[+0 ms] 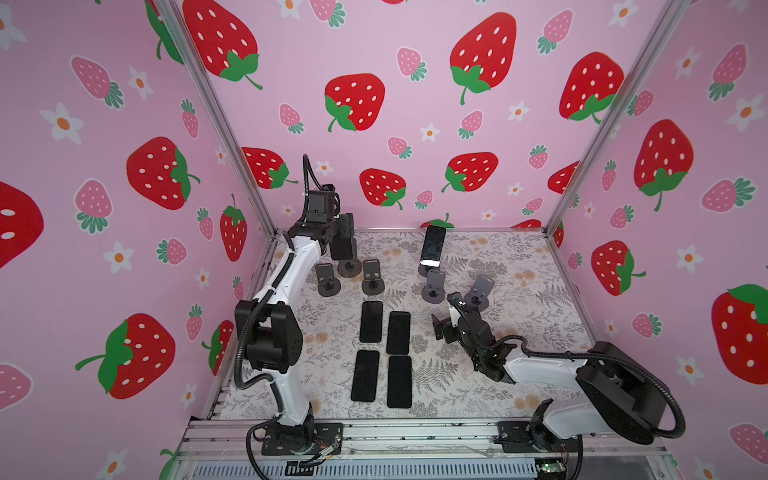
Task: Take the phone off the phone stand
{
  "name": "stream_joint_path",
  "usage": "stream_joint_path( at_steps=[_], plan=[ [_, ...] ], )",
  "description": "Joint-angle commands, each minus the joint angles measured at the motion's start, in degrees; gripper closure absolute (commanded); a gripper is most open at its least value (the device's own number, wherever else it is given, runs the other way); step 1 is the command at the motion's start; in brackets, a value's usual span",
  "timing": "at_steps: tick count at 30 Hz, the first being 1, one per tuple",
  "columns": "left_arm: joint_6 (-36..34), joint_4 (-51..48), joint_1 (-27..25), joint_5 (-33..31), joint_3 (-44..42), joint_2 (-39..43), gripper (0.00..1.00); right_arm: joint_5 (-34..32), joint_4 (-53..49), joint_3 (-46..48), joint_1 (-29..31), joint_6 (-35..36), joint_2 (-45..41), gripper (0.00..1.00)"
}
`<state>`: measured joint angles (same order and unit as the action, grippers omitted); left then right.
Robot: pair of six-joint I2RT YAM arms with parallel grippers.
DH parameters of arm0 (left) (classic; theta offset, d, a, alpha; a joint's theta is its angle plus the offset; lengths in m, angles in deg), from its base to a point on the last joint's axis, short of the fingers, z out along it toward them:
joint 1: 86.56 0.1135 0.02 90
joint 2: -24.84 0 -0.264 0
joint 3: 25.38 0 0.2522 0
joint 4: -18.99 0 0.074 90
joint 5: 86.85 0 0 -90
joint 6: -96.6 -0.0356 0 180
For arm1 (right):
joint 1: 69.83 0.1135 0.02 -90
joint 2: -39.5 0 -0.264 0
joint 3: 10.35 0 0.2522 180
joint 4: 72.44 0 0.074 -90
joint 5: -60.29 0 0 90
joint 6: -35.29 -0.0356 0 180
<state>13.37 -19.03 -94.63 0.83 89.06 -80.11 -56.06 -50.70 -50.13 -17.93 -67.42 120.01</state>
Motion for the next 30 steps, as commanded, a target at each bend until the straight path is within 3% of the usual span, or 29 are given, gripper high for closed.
stream_joint_path(
  at_steps=[1, 5, 11, 20, 30],
  plan=[
    [0.1, 2.0, -1.9, 0.2, -2.9, 4.4, 0.32, -5.6, -0.2, 0.1, 0.3, -1.8, -2.2, 0.0],
    [0.9, 0.9, -4.3, -0.1, -5.8, 8.0, 0.32, -7.9, -1.9, -0.4, 0.3, -3.2, -2.5, 0.0],
    [3.6, 1.4, -7.9, 2.7, -12.8, 14.0, 0.32, -17.0, -2.5, 1.9, 0.2, -6.7, -7.0, 0.0],
    [7.8, 2.8, -19.5, 1.6, -21.1, 19.0, 0.33, -25.5, -1.6, 6.6, -0.6, -10.3, -14.1, 0.0],
    [14.5, 4.1, -31.1, -1.1, -24.1, 18.2, 0.34, -25.9, -2.1, 10.5, -4.2, -14.1, -21.2, 0.0]
  ],
)
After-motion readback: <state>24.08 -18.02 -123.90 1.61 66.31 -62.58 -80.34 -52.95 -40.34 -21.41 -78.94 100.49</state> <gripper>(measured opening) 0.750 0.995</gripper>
